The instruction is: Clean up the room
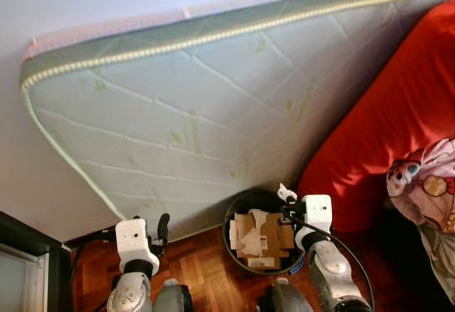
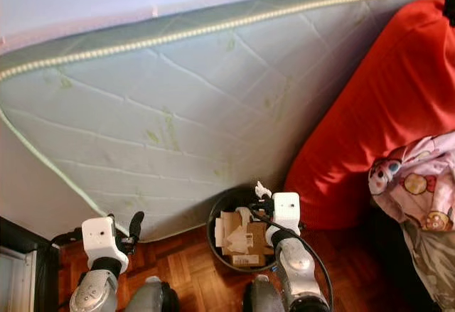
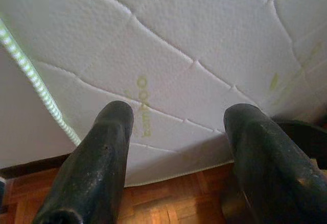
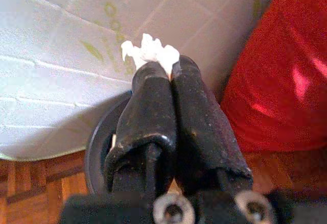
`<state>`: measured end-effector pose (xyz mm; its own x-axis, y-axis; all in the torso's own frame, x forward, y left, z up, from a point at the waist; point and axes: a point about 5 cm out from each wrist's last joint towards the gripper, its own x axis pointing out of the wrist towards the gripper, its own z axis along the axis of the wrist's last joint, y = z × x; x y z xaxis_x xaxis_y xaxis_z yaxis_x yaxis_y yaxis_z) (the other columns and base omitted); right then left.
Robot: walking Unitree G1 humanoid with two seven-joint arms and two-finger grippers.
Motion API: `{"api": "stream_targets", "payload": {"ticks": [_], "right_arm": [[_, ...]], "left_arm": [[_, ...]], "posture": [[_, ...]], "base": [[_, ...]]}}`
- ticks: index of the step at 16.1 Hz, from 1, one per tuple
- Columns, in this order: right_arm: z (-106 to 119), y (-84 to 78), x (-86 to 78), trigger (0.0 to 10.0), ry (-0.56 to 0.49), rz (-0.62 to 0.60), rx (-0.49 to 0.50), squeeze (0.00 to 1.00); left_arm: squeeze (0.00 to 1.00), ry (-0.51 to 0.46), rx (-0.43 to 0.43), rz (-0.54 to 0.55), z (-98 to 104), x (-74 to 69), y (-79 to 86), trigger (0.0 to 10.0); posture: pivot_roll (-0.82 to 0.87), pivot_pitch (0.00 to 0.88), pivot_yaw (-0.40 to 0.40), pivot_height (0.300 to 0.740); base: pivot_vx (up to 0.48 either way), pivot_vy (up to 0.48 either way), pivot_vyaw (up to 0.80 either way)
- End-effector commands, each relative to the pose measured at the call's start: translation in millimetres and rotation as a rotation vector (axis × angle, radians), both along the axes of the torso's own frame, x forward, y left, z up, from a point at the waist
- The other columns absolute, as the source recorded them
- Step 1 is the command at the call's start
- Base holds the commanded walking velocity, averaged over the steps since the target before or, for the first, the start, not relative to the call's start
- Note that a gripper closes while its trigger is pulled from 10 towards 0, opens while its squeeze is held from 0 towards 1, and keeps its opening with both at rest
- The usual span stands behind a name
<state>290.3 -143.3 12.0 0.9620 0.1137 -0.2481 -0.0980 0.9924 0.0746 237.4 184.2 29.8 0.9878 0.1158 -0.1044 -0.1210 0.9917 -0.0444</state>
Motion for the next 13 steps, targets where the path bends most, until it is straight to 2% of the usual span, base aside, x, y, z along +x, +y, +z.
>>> {"api": "stream_targets", "payload": {"ticks": [1, 5, 7, 10, 13], "right_arm": [[-3, -1.6, -0.8, 10.0, 0.023, -0.004, 0.001, 0.0], [4, -5.3, 14.4, 10.0, 0.065, 0.001, -0.009, 0.0], [14, -8.8, 28.6, 10.0, 0.079, -0.017, 0.005, 0.0], [26, -6.4, 41.1, 10.0, 0.081, 0.006, -0.005, 0.0], [40, 4.6, 54.7, 10.0, 0.082, 0.058, -0.011, 0.0]], "left_arm": [[0.0, 0.012, 0.002, 0.008, -2, -2.6, 0.4, 10.0], [0.0, 0.008, 0.005, 0.006, 1, -0.8, 0.7, 10.0], [0.0, 0.003, 0.007, 0.008, 2, -1.9, 1.3, 10.0], [0.0, -0.006, 0.009, 0.009, 5, -3.6, 0.7, 10.0], [0.0, -0.027, 0.009, 0.015, 14, -9.8, -0.2, 10.0]], "posture": [[-0.06, 0.207, 0.001, 0.651], [-0.05, 0.216, 0.0, 0.651], [-0.02, 0.239, -0.002, 0.651], [0.01, 0.263, -0.006, 0.651], [0.05, 0.31, -0.009, 0.651]], "base": [[0.0, 0.0, 0.0], [0.0, 0.0, 0.0], [0.0, 0.0, 0.0], [0.0, 0.0, 0.0], [0.0, 0.0, 0.0]]}}
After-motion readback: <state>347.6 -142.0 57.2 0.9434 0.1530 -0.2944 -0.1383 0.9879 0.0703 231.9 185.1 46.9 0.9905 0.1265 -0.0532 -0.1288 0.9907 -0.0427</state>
